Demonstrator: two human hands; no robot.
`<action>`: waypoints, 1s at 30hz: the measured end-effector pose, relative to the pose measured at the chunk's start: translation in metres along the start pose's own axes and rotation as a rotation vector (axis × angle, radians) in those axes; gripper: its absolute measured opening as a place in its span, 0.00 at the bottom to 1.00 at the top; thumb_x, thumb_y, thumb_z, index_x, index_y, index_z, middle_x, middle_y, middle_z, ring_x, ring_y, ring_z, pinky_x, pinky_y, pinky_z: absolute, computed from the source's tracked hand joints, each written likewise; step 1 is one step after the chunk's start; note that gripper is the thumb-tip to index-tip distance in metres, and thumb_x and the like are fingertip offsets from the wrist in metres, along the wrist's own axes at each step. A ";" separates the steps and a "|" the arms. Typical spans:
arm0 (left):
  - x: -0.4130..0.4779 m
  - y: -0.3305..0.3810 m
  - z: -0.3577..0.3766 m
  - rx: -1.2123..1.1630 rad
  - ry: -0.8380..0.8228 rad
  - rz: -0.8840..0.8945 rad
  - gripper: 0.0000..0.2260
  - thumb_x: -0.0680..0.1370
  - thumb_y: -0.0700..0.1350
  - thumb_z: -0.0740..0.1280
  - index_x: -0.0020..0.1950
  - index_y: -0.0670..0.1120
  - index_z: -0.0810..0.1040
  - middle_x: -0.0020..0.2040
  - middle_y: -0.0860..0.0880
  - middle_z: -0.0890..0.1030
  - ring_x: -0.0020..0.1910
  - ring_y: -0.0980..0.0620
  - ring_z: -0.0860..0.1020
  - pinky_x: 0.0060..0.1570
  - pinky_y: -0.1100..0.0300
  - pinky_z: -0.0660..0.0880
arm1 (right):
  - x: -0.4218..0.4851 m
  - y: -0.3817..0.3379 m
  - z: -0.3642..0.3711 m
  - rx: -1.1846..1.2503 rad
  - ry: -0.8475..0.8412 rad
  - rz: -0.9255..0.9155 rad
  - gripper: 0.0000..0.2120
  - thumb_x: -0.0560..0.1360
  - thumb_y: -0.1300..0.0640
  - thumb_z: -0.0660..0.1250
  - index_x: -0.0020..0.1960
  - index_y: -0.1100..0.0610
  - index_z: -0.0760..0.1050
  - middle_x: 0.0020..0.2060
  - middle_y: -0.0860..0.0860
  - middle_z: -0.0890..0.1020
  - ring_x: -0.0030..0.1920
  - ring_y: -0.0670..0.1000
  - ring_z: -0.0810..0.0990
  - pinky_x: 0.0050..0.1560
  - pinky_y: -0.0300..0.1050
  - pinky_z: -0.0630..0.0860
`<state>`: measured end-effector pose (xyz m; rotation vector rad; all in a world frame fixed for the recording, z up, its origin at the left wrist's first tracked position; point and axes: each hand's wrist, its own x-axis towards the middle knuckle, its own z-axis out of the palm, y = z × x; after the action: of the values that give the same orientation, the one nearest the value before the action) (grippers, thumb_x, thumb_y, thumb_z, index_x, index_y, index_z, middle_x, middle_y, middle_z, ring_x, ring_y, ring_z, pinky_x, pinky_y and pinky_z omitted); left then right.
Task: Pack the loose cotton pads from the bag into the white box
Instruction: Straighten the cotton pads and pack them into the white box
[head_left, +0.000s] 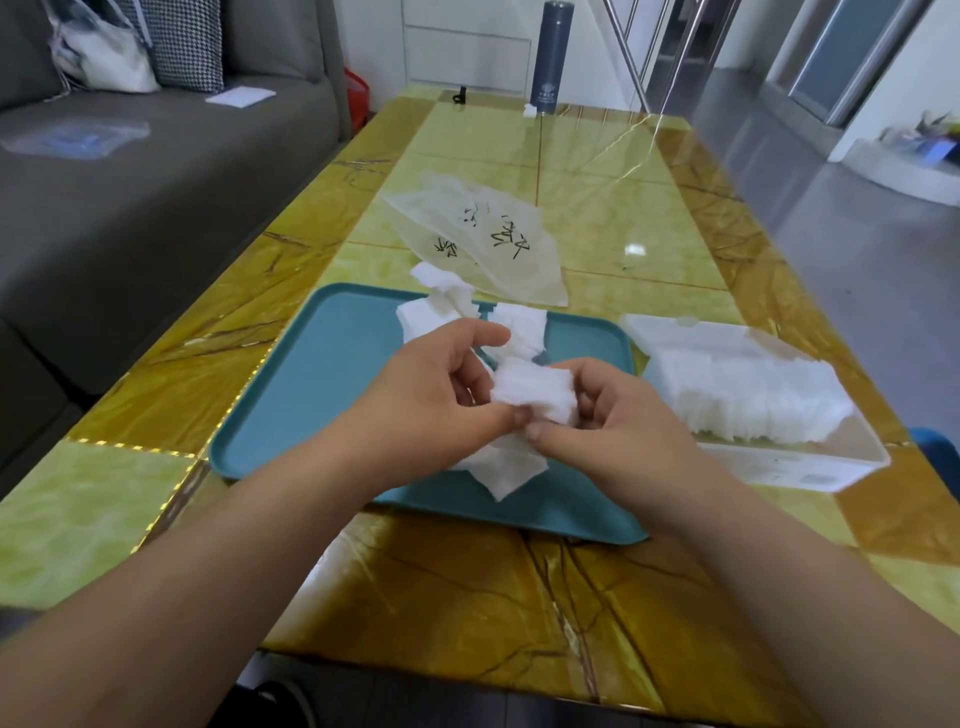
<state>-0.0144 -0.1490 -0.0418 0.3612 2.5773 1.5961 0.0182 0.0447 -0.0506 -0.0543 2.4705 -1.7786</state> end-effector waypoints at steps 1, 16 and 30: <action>0.000 -0.001 0.002 0.022 -0.059 -0.005 0.23 0.71 0.46 0.81 0.63 0.56 0.78 0.37 0.55 0.79 0.32 0.61 0.75 0.35 0.70 0.71 | -0.002 0.002 -0.003 -0.028 -0.012 -0.011 0.14 0.72 0.58 0.76 0.57 0.49 0.81 0.49 0.50 0.88 0.52 0.51 0.87 0.61 0.61 0.81; -0.002 0.001 0.035 0.281 -0.242 -0.011 0.13 0.71 0.50 0.78 0.53 0.57 0.80 0.36 0.55 0.84 0.31 0.63 0.78 0.35 0.64 0.72 | -0.029 0.024 -0.012 -0.259 0.145 0.078 0.28 0.80 0.64 0.64 0.77 0.45 0.68 0.68 0.45 0.78 0.63 0.45 0.80 0.64 0.40 0.78; 0.002 -0.003 0.021 0.474 -0.217 0.052 0.22 0.72 0.53 0.76 0.65 0.58 0.77 0.50 0.59 0.78 0.42 0.62 0.76 0.46 0.60 0.74 | -0.026 0.013 -0.004 -0.409 0.134 0.010 0.16 0.75 0.62 0.71 0.60 0.48 0.76 0.54 0.46 0.81 0.52 0.46 0.80 0.47 0.27 0.72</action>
<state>-0.0128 -0.1315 -0.0537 0.6001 2.7591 0.8774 0.0444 0.0553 -0.0601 0.0491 2.8824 -1.2835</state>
